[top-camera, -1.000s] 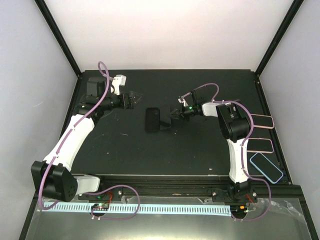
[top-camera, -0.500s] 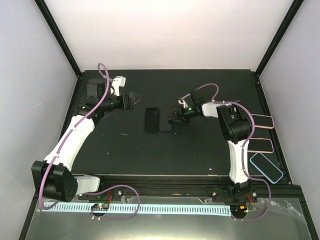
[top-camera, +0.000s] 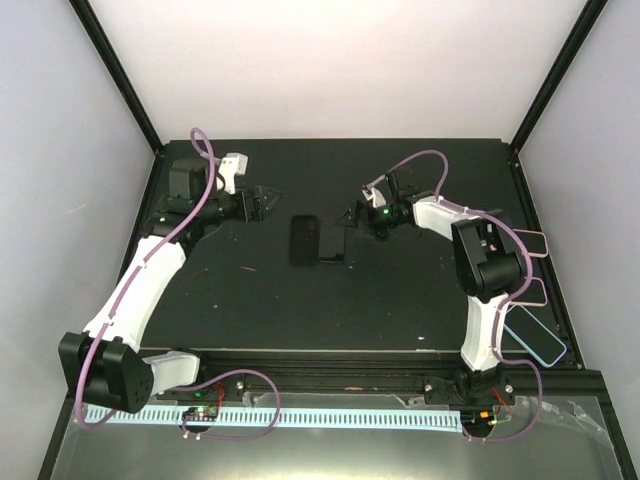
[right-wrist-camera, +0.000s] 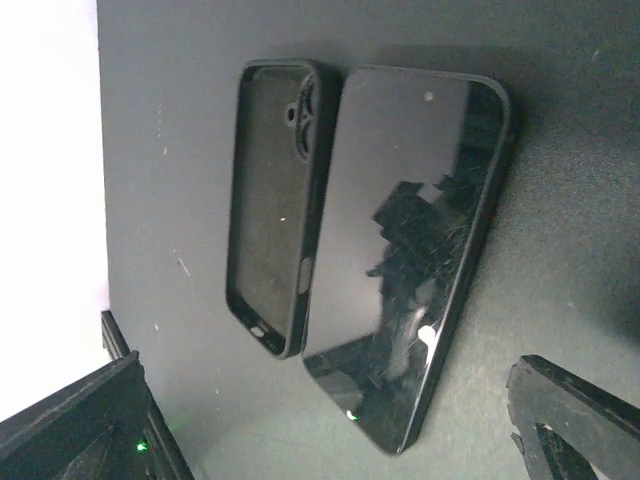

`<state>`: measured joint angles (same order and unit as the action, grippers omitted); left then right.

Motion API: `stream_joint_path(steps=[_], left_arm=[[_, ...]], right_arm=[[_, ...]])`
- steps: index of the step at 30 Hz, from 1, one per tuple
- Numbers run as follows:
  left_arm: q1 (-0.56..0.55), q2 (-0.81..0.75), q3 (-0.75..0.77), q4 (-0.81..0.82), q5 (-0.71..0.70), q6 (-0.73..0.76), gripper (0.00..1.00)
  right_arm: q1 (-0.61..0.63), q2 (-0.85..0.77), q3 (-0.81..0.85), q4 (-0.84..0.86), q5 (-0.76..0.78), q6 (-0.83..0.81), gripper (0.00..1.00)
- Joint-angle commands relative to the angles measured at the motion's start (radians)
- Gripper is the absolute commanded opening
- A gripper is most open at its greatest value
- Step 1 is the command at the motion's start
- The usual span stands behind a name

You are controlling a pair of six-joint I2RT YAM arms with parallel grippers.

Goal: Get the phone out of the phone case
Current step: Place the phone at the center of the board.

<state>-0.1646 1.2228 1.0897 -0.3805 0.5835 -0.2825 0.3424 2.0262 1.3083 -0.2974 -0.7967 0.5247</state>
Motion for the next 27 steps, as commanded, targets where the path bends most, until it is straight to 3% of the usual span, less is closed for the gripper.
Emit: stream_joint_path(steps=[1,15,23,27], left_arm=[[0.011,-0.037,0.05,-0.082,-0.053,0.087,0.99],[0.019,-0.098,0.152,-0.32,-0.15,0.272,0.99],[0.019,-0.154,0.115,-0.313,-0.118,0.253,0.99],[0.019,-0.162,0.125,-0.323,-0.119,0.28,0.99]], right_arm=[[0.0,-0.131,0.008,-0.104,0.09,-0.156,0.99],[-0.094,-0.517,0.061,-0.529,0.269,-0.612,1.0],[-0.36,-0.671,0.025,-0.653,0.284,-0.699,1.0],[-0.452,-0.683,0.026,-0.699,0.341,-0.842,1.0]])
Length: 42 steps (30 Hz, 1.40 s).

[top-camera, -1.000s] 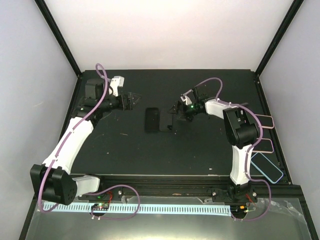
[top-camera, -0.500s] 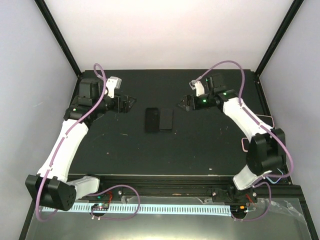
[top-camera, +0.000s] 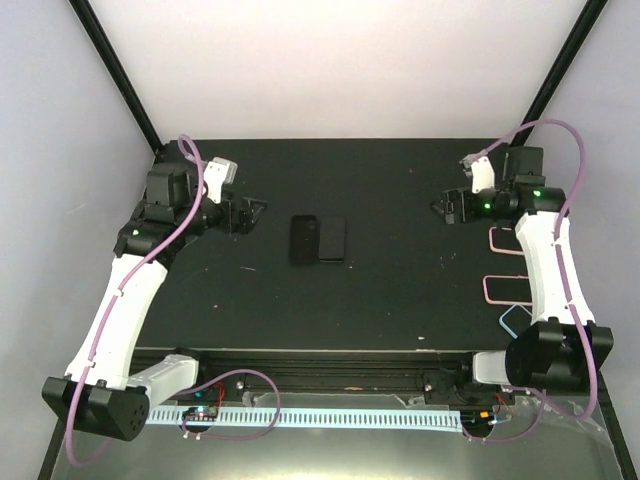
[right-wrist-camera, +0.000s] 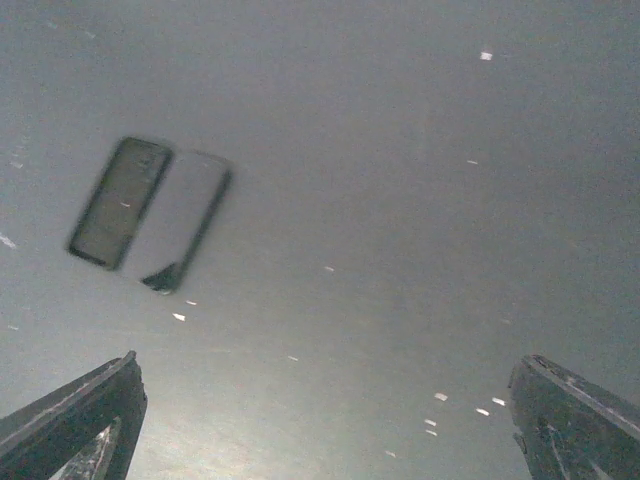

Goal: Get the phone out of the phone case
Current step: Place the phone at the center of the board, then pick up the phone at the center of the board.

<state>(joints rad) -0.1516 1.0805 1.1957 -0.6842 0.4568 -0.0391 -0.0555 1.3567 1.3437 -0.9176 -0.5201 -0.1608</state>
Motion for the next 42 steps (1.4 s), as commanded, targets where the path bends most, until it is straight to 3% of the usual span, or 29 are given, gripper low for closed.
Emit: stream_joint_path(steps=[1,10,16,21,29,35,42], left_arm=[[0.006,-0.02,0.024,-0.021,0.007,0.045,0.99],[0.006,0.032,0.052,-0.01,0.096,0.053,0.99],[0.006,0.08,0.045,0.001,0.232,0.073,0.99],[0.006,0.052,0.004,0.03,0.264,0.06,0.99],[0.006,0.038,-0.031,0.079,0.366,0.06,0.99],[0.006,0.037,-0.038,0.118,0.36,0.016,0.99],[0.007,0.021,-0.041,0.119,0.351,0.016,0.99]], right_arm=[[-0.069,-0.014,-0.009,-0.088,0.11,-0.211,1.0],[-0.203,-0.089,-0.091,-0.023,0.297,-0.583,1.0],[-0.234,-0.005,-0.041,-0.148,0.316,-0.727,1.0],[-0.284,0.237,0.129,-0.273,0.317,-0.675,1.0],[-0.336,0.453,0.343,-0.368,0.427,-0.719,1.0],[-0.394,0.627,0.491,-0.364,0.41,-0.51,1.0],[-0.455,0.664,0.457,-0.186,0.432,-0.363,0.99]])
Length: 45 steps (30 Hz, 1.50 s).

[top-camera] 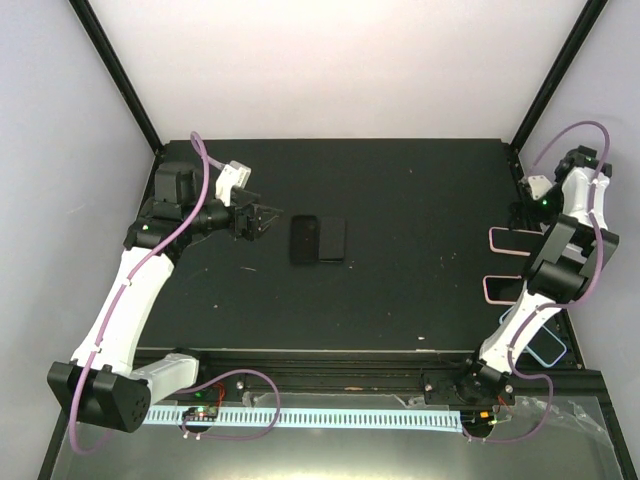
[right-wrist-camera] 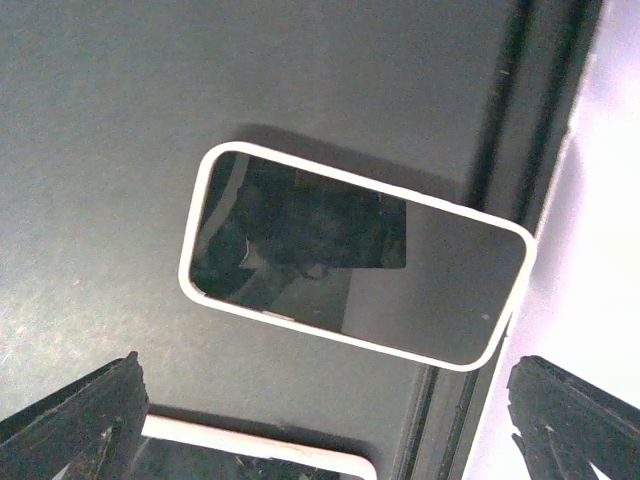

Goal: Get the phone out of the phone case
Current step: Pick up the phone at the center of the board.

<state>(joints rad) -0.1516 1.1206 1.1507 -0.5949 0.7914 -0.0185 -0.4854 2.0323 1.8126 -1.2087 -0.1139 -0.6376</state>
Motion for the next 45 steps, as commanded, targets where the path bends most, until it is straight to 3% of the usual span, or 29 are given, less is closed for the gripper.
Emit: stream_joint_path(steps=[1,3,9,13,21,28,45], left_arm=[[0.007,-0.018,0.003,0.033,0.015,-0.005,0.99],[0.007,-0.018,-0.005,0.053,0.022,-0.018,0.99],[0.007,-0.014,-0.005,0.079,0.025,-0.043,0.99],[0.007,-0.025,0.001,0.092,0.028,-0.054,0.99],[0.007,-0.03,0.001,0.091,0.034,-0.064,0.99],[0.007,-0.048,-0.011,0.093,0.029,-0.072,0.99],[0.007,-0.057,-0.023,0.107,0.029,-0.092,0.99]], right_arm=[[-0.03,-0.014,-0.022,0.132,0.042,0.127,0.97],[-0.038,-0.022,-0.046,0.192,0.083,0.142,0.88],[-0.043,-0.047,-0.138,0.373,0.249,0.096,0.45],[-0.049,-0.036,-0.183,0.444,0.314,0.05,0.28],[-0.073,-0.023,-0.276,0.569,0.385,-0.023,0.16],[-0.075,0.016,-0.271,0.569,0.358,-0.016,0.1],[-0.075,0.087,-0.299,0.566,0.277,-0.027,0.04]])
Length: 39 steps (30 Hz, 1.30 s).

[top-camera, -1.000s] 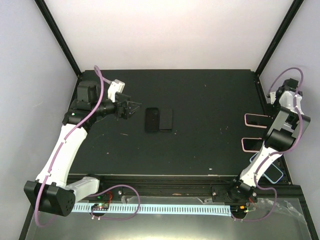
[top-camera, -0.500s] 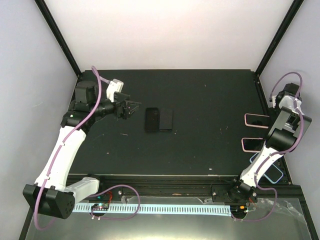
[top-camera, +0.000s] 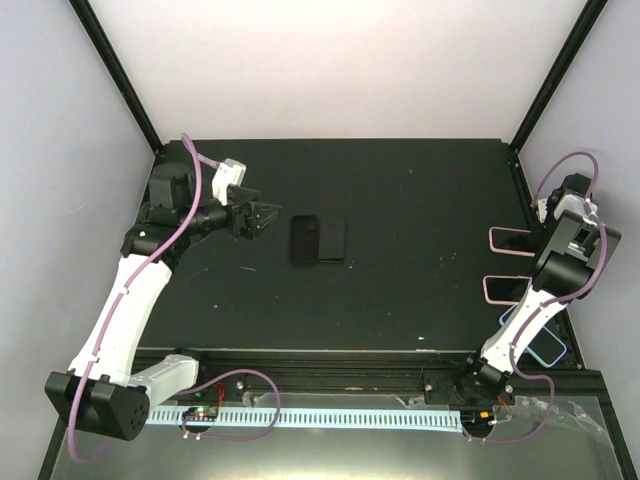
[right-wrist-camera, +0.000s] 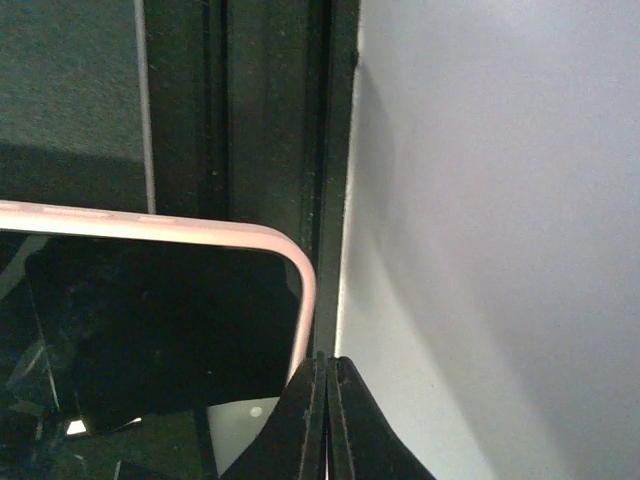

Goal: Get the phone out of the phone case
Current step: Pick up the phone at the center of the board.

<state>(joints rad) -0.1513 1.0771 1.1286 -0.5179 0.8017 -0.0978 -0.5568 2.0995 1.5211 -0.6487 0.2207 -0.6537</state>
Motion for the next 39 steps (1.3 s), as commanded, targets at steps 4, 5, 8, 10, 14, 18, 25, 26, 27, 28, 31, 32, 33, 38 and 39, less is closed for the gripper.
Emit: stream_joint_path(steps=[4,5,8,10,14,18,25,26,27,28,31,32,33,38,39], left_arm=[[0.007,-0.019,-0.003,0.03,0.016,-0.012,0.99],[0.007,-0.019,-0.004,0.03,0.016,-0.013,0.99],[0.007,-0.022,-0.007,0.032,0.017,-0.015,0.99],[0.007,-0.021,-0.006,0.032,0.017,-0.017,0.99],[0.007,-0.024,-0.008,0.03,0.017,-0.013,0.99],[0.007,-0.023,-0.019,0.035,0.017,-0.017,0.99],[0.007,-0.02,-0.022,0.034,0.017,-0.011,0.99],[0.007,-0.019,-0.024,0.034,0.017,-0.01,0.99],[0.007,-0.017,-0.024,0.035,0.017,-0.011,0.99],[0.007,-0.015,-0.025,0.035,0.017,-0.011,0.99],[0.007,-0.012,-0.03,0.04,0.017,-0.013,0.99],[0.007,-0.01,-0.032,0.041,0.017,-0.014,0.99],[0.007,-0.008,-0.031,0.042,0.017,-0.015,0.99],[0.007,0.001,-0.027,0.04,0.017,-0.016,0.99],[0.007,0.002,-0.028,0.042,0.017,-0.017,0.99]], right_arm=[[-0.003,0.027,-0.002,-0.035,-0.132,-0.011,0.04],[-0.004,0.029,0.004,-0.046,-0.149,-0.007,0.04],[-0.003,0.039,0.024,-0.082,-0.19,0.006,0.04],[-0.004,0.047,0.034,-0.101,-0.21,0.013,0.04],[-0.004,0.02,0.009,-0.04,-0.16,0.027,0.04],[-0.005,-0.025,-0.031,0.049,-0.095,0.005,0.03],[-0.019,-0.024,-0.051,0.114,-0.023,-0.021,0.01],[-0.022,-0.023,-0.056,0.125,-0.015,-0.025,0.01],[-0.025,-0.022,-0.065,0.139,-0.009,-0.033,0.01],[-0.03,-0.02,-0.078,0.153,-0.005,-0.037,0.01],[-0.035,-0.003,-0.091,0.161,-0.005,-0.053,0.01],[-0.036,0.004,-0.093,0.161,-0.007,-0.056,0.01],[-0.037,0.011,-0.093,0.159,-0.014,-0.057,0.01],[-0.036,0.001,-0.098,0.151,-0.065,-0.061,0.01],[-0.035,-0.003,-0.093,0.144,-0.074,-0.06,0.01]])
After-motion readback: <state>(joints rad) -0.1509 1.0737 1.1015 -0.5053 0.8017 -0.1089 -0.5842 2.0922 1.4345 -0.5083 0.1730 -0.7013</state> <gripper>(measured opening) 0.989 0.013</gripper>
